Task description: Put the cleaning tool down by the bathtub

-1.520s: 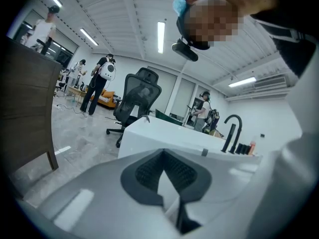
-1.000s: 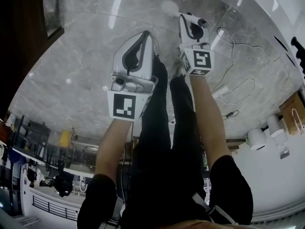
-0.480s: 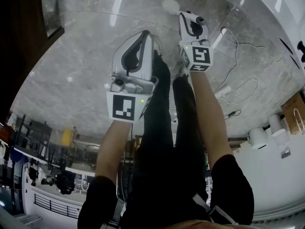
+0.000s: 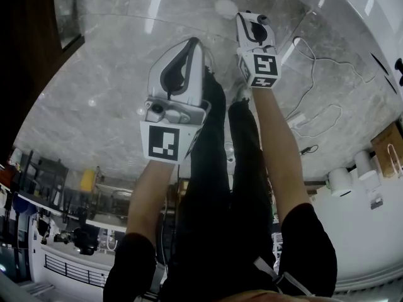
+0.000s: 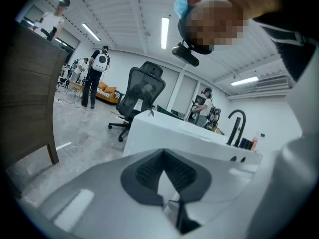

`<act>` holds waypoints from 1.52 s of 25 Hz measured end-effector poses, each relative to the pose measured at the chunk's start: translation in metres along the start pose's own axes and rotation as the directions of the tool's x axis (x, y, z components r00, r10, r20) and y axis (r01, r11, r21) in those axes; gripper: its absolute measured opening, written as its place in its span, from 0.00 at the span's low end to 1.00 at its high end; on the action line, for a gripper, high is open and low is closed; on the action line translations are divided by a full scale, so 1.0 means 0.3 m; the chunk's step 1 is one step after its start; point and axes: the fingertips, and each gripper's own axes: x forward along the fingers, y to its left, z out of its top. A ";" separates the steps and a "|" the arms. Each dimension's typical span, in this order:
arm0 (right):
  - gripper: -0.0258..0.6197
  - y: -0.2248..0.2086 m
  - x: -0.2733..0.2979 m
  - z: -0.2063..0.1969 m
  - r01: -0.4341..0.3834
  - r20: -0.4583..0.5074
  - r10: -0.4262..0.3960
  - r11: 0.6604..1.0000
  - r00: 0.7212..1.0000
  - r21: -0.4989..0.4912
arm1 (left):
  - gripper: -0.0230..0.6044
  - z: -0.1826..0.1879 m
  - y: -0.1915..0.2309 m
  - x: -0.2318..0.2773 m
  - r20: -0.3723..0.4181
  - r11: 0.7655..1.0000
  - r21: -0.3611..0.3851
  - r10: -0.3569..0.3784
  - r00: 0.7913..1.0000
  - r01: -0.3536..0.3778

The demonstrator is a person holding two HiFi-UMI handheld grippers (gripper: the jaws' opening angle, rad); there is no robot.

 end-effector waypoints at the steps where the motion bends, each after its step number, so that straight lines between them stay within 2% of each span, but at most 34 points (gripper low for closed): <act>1: 0.18 -0.005 0.007 0.003 0.000 -0.001 0.000 1.000 1.000 0.003 | 0.05 0.000 0.000 0.001 0.000 1.000 0.000 0.000 1.000 0.000; 26: 0.18 -0.109 0.172 0.076 -0.020 -0.028 0.021 0.999 0.999 0.036 | 0.05 -0.035 0.015 0.009 -0.023 0.999 -0.044 -0.019 1.000 0.018; 38: 0.18 -0.159 0.237 0.092 -0.016 -0.038 0.018 0.998 0.999 0.062 | 0.05 -0.048 0.019 0.016 -0.035 0.999 -0.041 -0.033 0.999 0.032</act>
